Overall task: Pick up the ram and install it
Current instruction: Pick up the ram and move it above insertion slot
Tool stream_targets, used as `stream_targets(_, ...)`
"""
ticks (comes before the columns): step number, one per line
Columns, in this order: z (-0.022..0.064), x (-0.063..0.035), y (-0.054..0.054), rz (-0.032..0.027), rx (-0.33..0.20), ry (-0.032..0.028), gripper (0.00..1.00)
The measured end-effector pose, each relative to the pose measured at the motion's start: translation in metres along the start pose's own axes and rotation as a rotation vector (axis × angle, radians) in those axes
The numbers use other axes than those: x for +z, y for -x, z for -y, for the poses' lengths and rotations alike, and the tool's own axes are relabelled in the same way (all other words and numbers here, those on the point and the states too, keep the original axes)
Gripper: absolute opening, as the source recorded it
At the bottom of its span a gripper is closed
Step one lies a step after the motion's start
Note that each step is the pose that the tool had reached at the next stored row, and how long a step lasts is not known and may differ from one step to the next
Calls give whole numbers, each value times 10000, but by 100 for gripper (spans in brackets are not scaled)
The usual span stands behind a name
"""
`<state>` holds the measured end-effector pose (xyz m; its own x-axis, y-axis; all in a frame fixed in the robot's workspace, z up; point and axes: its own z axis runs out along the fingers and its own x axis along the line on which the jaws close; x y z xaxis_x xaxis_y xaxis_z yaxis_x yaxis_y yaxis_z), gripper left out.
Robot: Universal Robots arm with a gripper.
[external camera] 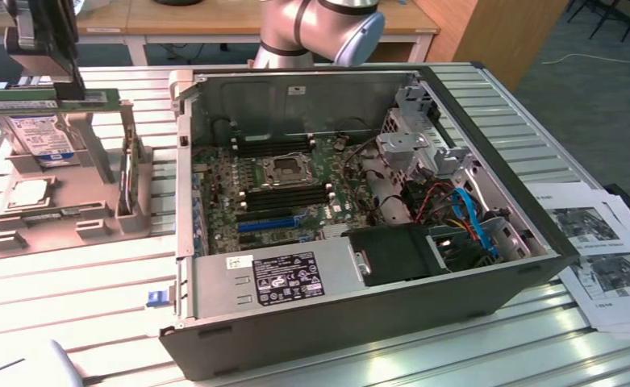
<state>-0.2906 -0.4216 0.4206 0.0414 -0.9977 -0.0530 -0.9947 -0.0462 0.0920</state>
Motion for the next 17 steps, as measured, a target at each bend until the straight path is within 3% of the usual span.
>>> stream_targets(17,351,-33,-17,0,-1,0,12)
